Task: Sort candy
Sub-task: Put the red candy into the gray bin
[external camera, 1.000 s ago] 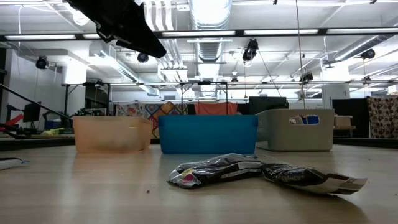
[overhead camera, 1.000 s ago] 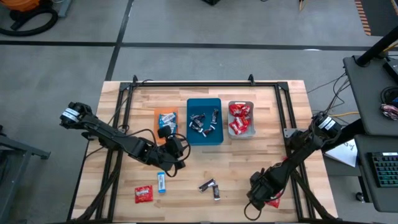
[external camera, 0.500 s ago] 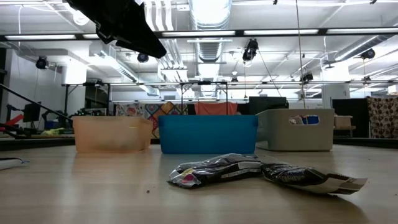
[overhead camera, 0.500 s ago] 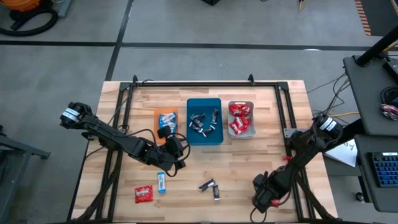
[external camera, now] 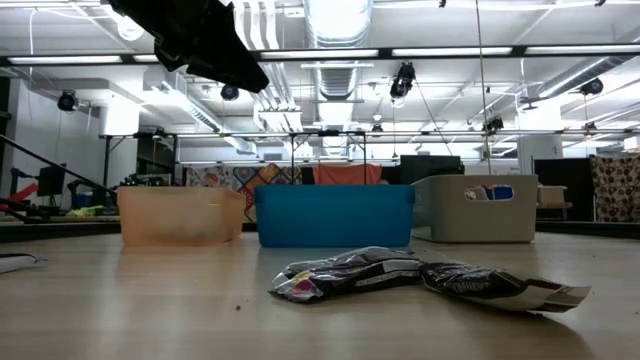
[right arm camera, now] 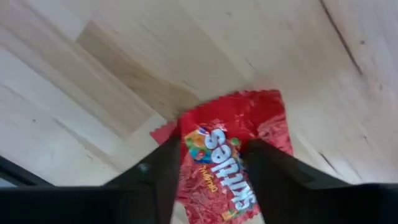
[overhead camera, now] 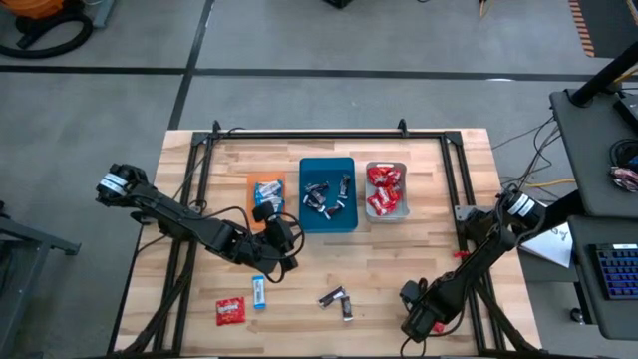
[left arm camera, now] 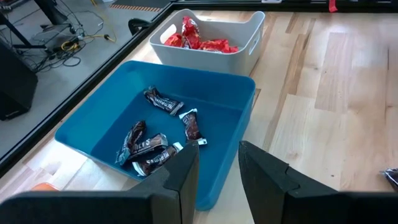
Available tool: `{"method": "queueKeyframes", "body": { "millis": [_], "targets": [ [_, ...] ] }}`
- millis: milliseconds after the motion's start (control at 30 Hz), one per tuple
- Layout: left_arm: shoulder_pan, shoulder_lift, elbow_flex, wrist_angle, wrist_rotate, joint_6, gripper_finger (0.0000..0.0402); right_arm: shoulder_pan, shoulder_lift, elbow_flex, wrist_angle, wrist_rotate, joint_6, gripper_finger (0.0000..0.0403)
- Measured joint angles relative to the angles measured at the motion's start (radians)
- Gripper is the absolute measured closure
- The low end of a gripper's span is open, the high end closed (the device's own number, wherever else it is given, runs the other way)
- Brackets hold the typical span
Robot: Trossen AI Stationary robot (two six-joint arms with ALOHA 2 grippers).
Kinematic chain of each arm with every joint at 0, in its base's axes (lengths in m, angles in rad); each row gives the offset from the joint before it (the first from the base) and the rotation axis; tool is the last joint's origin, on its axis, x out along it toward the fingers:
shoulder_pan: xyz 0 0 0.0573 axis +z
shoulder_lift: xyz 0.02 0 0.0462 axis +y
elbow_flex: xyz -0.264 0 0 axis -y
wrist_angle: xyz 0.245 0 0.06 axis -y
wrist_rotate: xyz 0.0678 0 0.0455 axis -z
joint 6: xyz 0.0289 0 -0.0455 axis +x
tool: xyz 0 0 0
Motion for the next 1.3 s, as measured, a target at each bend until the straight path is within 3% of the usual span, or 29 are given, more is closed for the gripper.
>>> {"method": "queueKeyframes", "body": {
  "millis": [267, 333, 467, 767, 867, 1300],
  "targets": [
    [0.0, 0.0, 0.0, 0.001, 0.0, -0.001, 0.0304, 0.001, -0.002, -0.002, -0.004, 0.054, -0.063, 0.0369],
    [0.0, 0.0, 0.0, 0.001, 0.0, -0.001, 0.0304, 0.0, -0.009, -0.002, -0.004, 0.06, -0.087, 0.0387],
    [0.0, 0.0, 0.0, 0.0, 0.0, -0.001, 0.0304, 0.001, -0.044, -0.002, -0.018, 0.102, -0.114, 0.0393],
    [0.0, 0.0, 0.0, 0.003, 0.0, -0.005, 0.0304, -0.009, -0.177, -0.008, -0.113, 0.576, -0.166, 0.0394],
    [0.0, 0.0, 0.0, 0.004, 0.0, -0.005, 0.0304, -0.008, -0.215, -0.008, -0.119, 0.672, -0.194, 0.0394],
    [0.0, 0.0, 0.0, 0.026, 0.0, -0.035, 0.0304, -0.015, -0.35, -0.006, -0.169, 0.68, -0.188, 0.0394]
  ]
}}
